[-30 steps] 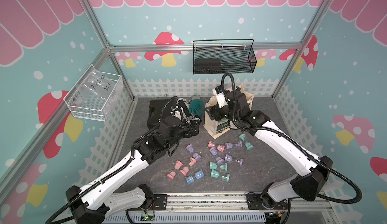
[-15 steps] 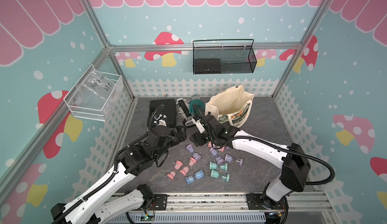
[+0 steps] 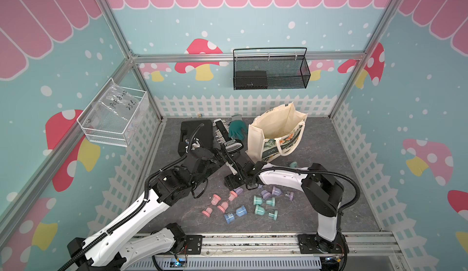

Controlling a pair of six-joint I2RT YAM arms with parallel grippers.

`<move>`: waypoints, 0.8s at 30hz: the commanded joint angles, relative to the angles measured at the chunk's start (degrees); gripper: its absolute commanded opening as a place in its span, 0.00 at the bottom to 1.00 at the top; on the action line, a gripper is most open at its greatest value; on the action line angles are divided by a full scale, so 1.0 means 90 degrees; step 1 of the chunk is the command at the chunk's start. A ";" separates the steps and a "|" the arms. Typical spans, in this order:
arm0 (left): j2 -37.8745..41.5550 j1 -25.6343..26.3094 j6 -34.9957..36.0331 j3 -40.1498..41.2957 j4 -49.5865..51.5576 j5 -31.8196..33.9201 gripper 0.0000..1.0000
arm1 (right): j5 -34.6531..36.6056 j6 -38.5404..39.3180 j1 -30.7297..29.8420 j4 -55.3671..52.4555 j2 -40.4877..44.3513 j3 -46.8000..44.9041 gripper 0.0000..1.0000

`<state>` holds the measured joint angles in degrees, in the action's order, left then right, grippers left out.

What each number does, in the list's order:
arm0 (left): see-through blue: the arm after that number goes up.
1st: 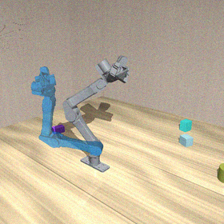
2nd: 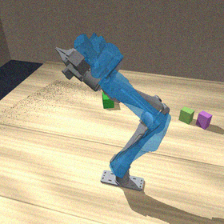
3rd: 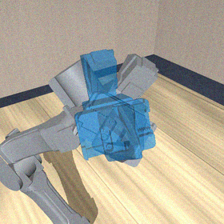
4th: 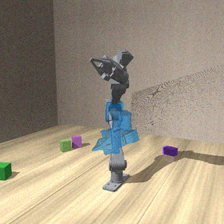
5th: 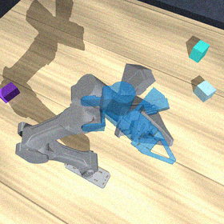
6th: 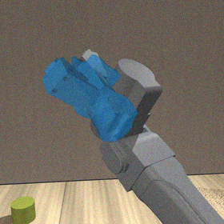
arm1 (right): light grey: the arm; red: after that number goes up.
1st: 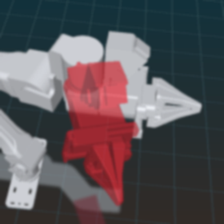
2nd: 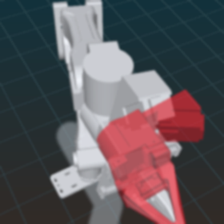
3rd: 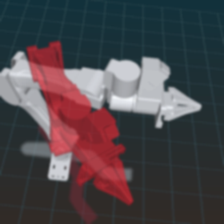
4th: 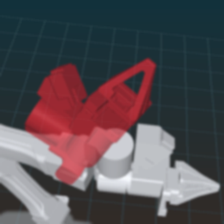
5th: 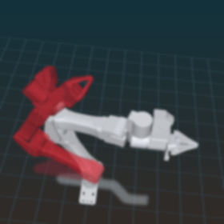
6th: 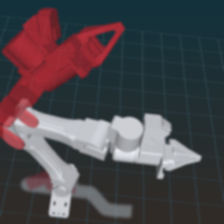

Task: Put the hourglass into the canvas bag
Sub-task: Pick up the hourglass from the center of the board.

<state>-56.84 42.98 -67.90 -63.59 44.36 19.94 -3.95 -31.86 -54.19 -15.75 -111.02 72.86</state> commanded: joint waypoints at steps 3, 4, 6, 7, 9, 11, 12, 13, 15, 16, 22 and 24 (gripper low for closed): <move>-0.0212 -0.0007 -0.0473 -0.0376 0.0200 0.0136 0.99 | 0.0231 -0.0123 -0.0072 0.0051 -0.0352 0.0241 0.78; -0.0236 -0.0001 -0.0535 -0.0427 0.0203 0.0176 0.99 | 0.0273 -0.0106 -0.0079 0.0044 -0.0426 0.0289 0.77; -0.0304 0.0008 -0.0506 -0.0553 0.0192 0.0241 0.99 | 0.0405 -0.0086 -0.0074 0.0025 -0.0548 0.0357 0.75; -0.0342 0.0009 -0.0493 -0.0611 0.0203 0.0269 0.99 | 0.0442 -0.0065 -0.0072 0.0027 -0.0594 0.0380 0.74; -0.0424 0.0019 -0.0525 -0.0708 0.0203 0.0256 0.99 | 0.0504 -0.0046 -0.0072 0.0032 -0.0686 0.0420 0.72; -0.0536 0.0039 -0.0396 -0.0846 0.0198 0.0237 0.99 | 0.0559 -0.0035 -0.0078 0.0055 -0.0756 0.0430 0.70; -0.0593 0.0048 -0.0303 -0.0922 0.0254 0.0230 0.99 | 0.0623 -0.0025 -0.0070 0.0051 -0.0789 0.0443 0.68; -0.0632 0.0058 -0.0370 -0.0970 0.0373 0.0262 0.99 | 0.0666 -0.0018 -0.0067 0.0041 -0.0808 0.0459 0.67; -0.0692 0.0076 -0.0512 -0.0957 0.0367 0.0213 0.99 | 0.0766 0.0013 -0.0071 0.0043 -0.0842 0.0468 0.64; -0.0736 0.0090 -0.0466 -0.1002 0.0372 0.0168 0.99 | 0.0811 0.0031 -0.0072 0.0050 -0.0856 0.0476 0.62; -0.0747 0.0166 -0.0323 -0.1155 0.0589 0.0414 0.99 | 0.0867 0.0083 -0.0072 0.0067 -0.0937 0.0546 0.50; -0.0728 0.0175 -0.0317 -0.1157 0.0557 0.0500 0.99 | 0.0913 0.0102 -0.0072 0.0078 -0.0883 0.0529 0.43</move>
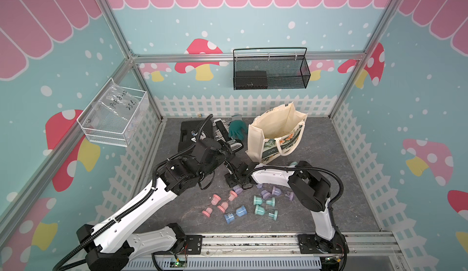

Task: Put the hourglass into the canvas bag
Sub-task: Pick up the hourglass from the center of the board.

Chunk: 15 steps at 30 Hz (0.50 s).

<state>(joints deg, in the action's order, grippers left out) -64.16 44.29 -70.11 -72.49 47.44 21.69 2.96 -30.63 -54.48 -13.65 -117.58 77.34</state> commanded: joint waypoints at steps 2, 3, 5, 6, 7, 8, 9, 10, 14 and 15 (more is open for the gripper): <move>0.0044 0.0030 -0.0032 -0.0178 0.0222 0.0313 0.99 | 0.0137 -0.0005 -0.0040 -0.0060 -0.0085 -0.0024 0.35; 0.0030 0.0030 -0.0012 -0.0188 0.0227 0.0349 1.00 | 0.0112 0.0019 -0.0040 -0.0018 -0.0037 -0.0039 0.33; -0.0023 0.0033 -0.0085 -0.0173 0.0211 0.0336 0.99 | 0.0091 0.0070 -0.0040 -0.0001 0.0012 -0.0001 0.29; -0.0070 0.0036 -0.0059 -0.0199 0.0224 0.0316 0.99 | 0.0109 0.0083 -0.0040 0.0002 0.0042 0.0010 0.27; -0.0104 0.0034 -0.0043 -0.0225 0.0227 0.0296 0.99 | 0.0129 0.0093 -0.0040 0.0003 0.0073 0.0015 0.25; -0.0125 0.0041 -0.0093 -0.0222 0.0224 0.0285 0.99 | 0.0140 0.0100 -0.0041 0.0003 0.0116 0.0023 0.24; -0.0118 0.0039 -0.0155 -0.0201 0.0204 0.0284 0.99 | 0.0126 0.0093 -0.0036 0.0003 0.0169 0.0021 0.23; -0.0110 0.0039 -0.0155 -0.0188 0.0176 0.0297 1.00 | 0.0088 0.0093 -0.0039 -0.0001 0.0215 0.0030 0.22; 0.0018 0.0037 -0.0075 -0.0188 0.0159 0.0403 0.99 | 0.0011 0.0103 -0.0035 0.0003 0.0516 0.0014 0.21; 0.0073 0.0039 -0.0029 -0.0174 0.0157 0.0442 0.99 | 0.0039 0.0103 -0.0033 0.0001 0.0592 0.0013 0.21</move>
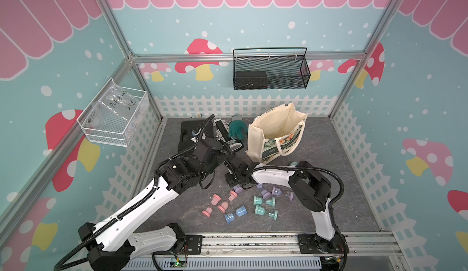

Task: Put the hourglass into the canvas bag
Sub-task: Pick up the hourglass from the center of the board.

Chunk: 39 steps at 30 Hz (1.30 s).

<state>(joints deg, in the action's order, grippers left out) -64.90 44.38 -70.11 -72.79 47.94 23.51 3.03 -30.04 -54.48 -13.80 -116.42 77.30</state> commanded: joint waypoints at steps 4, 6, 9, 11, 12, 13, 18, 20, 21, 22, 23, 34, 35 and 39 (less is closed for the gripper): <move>0.0440 0.0020 -0.0185 0.0159 0.0065 0.0415 0.99 | 0.0139 0.0104 -0.0031 0.0005 0.0710 0.0014 0.21; 0.0516 0.0021 -0.0207 0.0212 -0.0047 0.0397 0.99 | 0.0190 0.0143 -0.0021 -0.0060 0.0787 0.0044 0.21; 0.0512 0.0022 -0.0073 0.0144 -0.0042 0.0412 0.99 | 0.0263 0.0191 -0.0021 -0.0115 0.1081 0.0060 0.21; 0.0556 0.0020 -0.0101 0.0245 -0.0051 0.0477 0.99 | 0.0322 0.0232 -0.0004 -0.0162 0.1202 0.0100 0.21; 0.0605 0.0020 -0.0101 0.0304 -0.0070 0.0533 0.99 | 0.0328 0.0251 -0.0002 -0.0202 0.1269 0.0150 0.21; 0.0649 0.0020 -0.0077 0.0342 -0.0103 0.0579 0.99 | 0.0337 0.0269 0.0016 -0.0241 0.1330 0.0202 0.21; 0.1032 0.0020 0.0427 0.0683 -0.0640 0.0792 0.99 | 0.0425 0.0444 0.0116 -0.0391 0.1720 0.0520 0.21; 0.1204 0.0020 0.0601 0.0844 -0.0849 0.0845 0.99 | 0.0440 0.0517 0.0187 -0.0430 0.1852 0.0665 0.21; 0.1291 0.0020 0.0753 0.0943 -0.1006 0.0854 0.99 | 0.0459 0.0577 0.0221 -0.0468 0.1920 0.0760 0.21; 0.1363 0.0020 0.0832 0.1024 -0.1117 0.0878 0.99 | 0.0490 0.0624 0.0249 -0.0509 0.1979 0.0850 0.21; 0.1432 0.0020 0.0836 0.1110 -0.1196 0.0903 0.99 | 0.0536 0.0673 0.0279 -0.0533 0.2046 0.0961 0.21; 0.1831 0.0025 0.1785 0.1505 -0.2114 0.0916 0.99 | 0.0747 0.1249 0.0944 -0.0659 0.2424 0.1611 0.21; 0.1819 0.0020 0.1905 0.1516 -0.2224 0.0876 0.99 | 0.0726 0.1301 0.1042 -0.0656 0.2472 0.1673 0.21; 0.1655 0.0020 0.2335 0.1516 -0.2666 0.0612 0.99 | 0.0659 0.1453 0.1464 -0.0694 0.2616 0.1941 0.21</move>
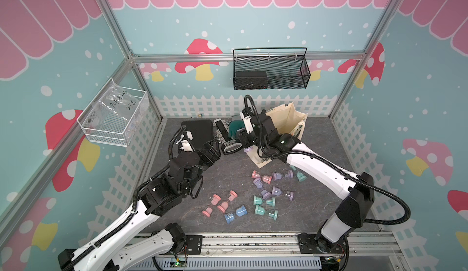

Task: Put the hourglass into the canvas bag
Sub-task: Pick up the hourglass from the center of the board, then place the hourglass in the canvas bag.

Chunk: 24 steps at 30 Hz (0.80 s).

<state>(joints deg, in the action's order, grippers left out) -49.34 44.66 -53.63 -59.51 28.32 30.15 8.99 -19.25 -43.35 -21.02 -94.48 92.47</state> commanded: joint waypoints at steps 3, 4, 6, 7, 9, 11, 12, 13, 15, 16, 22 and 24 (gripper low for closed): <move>-0.0288 -0.0012 0.0825 0.0056 -0.0905 -0.0503 0.99 | 0.0025 0.0392 0.0520 0.0105 0.0291 0.0446 0.21; -0.0370 -0.0012 0.0987 0.0070 -0.1060 -0.0654 1.00 | 0.0026 0.0430 0.0609 0.0077 0.0296 0.0517 0.21; -0.0549 -0.0012 0.1186 0.0066 -0.1288 -0.0888 0.99 | 0.0007 0.0530 0.0832 -0.0026 0.0265 0.0714 0.21; -0.0639 -0.0012 0.1293 0.0074 -0.1390 -0.0961 1.00 | 0.0003 0.0550 0.0919 -0.0092 0.0223 0.0812 0.21; -0.0811 -0.0012 0.1535 0.0107 -0.1631 -0.1107 0.99 | 0.0016 0.0641 0.1111 -0.0160 0.0165 0.0963 0.21; -0.0953 -0.0020 0.1751 0.0165 -0.1889 -0.1277 0.99 | 0.0015 0.0692 0.1304 -0.0272 0.0072 0.1124 0.21; -0.1015 -0.0021 0.1922 0.0208 -0.2076 -0.1574 0.99 | 0.0035 0.0693 0.1393 -0.0363 0.0015 0.1224 0.21; -0.1061 -0.0021 0.2092 0.0256 -0.2242 -0.1741 0.99 | 0.0013 0.0692 0.1469 -0.0408 -0.0017 0.1283 0.21; -0.1146 -0.0021 0.2543 0.0334 -0.2505 -0.2039 0.99 | -0.0068 0.0711 0.1686 -0.0435 -0.0104 0.1326 0.22; -0.1168 -0.0030 0.2741 0.0382 -0.2604 -0.2103 0.99 | -0.0089 0.0703 0.1767 -0.0526 -0.0180 0.1397 0.22; -0.1089 -0.0104 0.4329 0.0923 -0.3394 -0.2925 0.99 | -0.0085 0.0850 0.2167 -0.1096 -0.0849 0.1825 0.21; -0.1008 -0.0125 0.4764 0.1147 -0.3658 -0.3324 0.99 | -0.0113 0.0836 0.2269 -0.1126 -0.0997 0.1845 0.21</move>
<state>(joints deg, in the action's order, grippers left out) -59.83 43.99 -20.64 -51.27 1.32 7.11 8.58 -13.08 -23.83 -28.62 -101.36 107.83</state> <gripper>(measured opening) 0.994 0.424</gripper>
